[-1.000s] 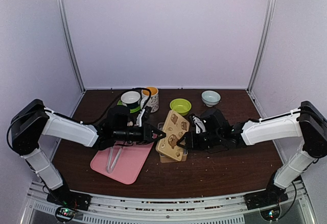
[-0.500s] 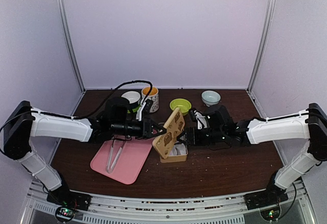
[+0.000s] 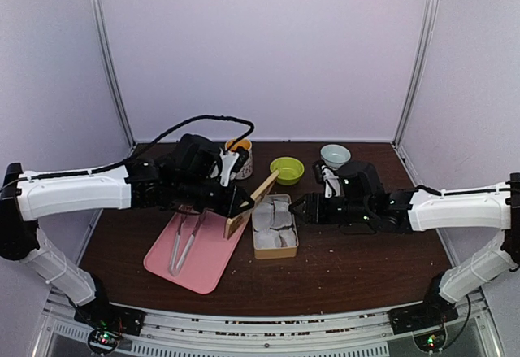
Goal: Pack the chocolate
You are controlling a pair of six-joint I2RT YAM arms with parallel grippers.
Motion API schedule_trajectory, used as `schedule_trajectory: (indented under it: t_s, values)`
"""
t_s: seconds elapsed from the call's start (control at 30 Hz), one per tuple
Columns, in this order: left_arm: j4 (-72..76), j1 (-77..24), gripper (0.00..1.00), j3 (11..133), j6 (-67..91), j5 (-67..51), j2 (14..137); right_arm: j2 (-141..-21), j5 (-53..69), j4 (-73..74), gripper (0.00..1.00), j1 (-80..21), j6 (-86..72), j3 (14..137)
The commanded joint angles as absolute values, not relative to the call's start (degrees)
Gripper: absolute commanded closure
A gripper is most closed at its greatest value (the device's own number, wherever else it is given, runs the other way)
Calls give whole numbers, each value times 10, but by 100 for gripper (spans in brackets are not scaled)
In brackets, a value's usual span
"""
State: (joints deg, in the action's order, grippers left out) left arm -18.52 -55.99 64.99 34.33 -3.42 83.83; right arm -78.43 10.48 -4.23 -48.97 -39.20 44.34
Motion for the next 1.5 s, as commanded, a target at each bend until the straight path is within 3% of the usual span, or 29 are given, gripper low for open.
schedule_trajectory:
  t_s: [0.0, 0.3, 0.67, 1.03, 1.2, 1.33, 1.47]
  values:
    - [-210, -591, 89, 675, 307, 70, 892, -748, 32, -37, 49, -473, -422, 407]
    - [-257, -667, 89, 777, 271, 194, 1032, -690, 8, -32, 48, -450, -435, 355]
    - [-236, -670, 85, 786, 297, 144, 1075, -693, 23, -32, 47, -445, -442, 345]
    - [-222, -598, 74, 670, 321, 126, 939, -781, 93, -47, 49, -481, -456, 408]
    - [-187, -529, 62, 579, 355, 52, 864, -819, 97, -46, 49, -509, -455, 447]
    - [-242, -500, 54, 559, 379, 77, 845, -856, 93, -26, 51, -541, -459, 494]
    - [-286, -489, 55, 546, 393, 91, 851, -883, 83, -17, 54, -576, -462, 527]
